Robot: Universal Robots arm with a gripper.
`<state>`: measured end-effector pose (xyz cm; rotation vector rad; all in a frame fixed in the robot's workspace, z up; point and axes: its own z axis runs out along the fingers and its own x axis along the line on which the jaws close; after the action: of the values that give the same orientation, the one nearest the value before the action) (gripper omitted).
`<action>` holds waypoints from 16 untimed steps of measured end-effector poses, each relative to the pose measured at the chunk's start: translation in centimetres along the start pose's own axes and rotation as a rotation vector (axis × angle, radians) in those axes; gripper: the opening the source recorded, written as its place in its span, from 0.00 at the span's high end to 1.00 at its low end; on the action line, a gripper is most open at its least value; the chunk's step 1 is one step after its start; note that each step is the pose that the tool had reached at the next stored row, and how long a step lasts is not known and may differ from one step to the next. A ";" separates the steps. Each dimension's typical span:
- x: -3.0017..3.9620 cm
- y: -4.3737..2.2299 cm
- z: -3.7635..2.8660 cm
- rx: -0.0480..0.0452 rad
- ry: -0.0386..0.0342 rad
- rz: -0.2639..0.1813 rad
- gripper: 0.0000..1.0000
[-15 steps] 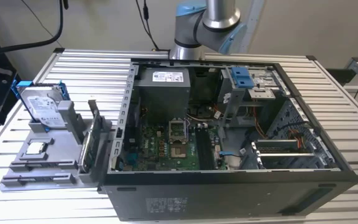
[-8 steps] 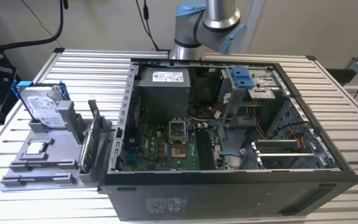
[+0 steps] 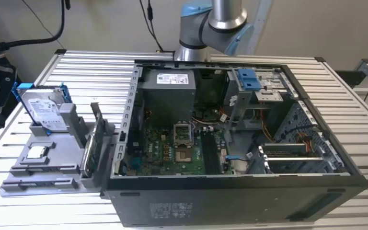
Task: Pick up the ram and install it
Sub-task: 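Pick up the ram and move it above insertion slot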
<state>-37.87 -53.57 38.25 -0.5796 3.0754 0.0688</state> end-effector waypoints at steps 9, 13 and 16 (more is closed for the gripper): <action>0.00 0.00 0.00 -0.0018 0.0043 -0.103 0.89; 0.00 0.00 0.00 -0.0028 0.0064 -0.154 0.89; 0.00 0.00 0.00 -0.0035 0.0081 -0.197 0.89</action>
<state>-37.87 -53.57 38.25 -0.8810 3.0075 0.0699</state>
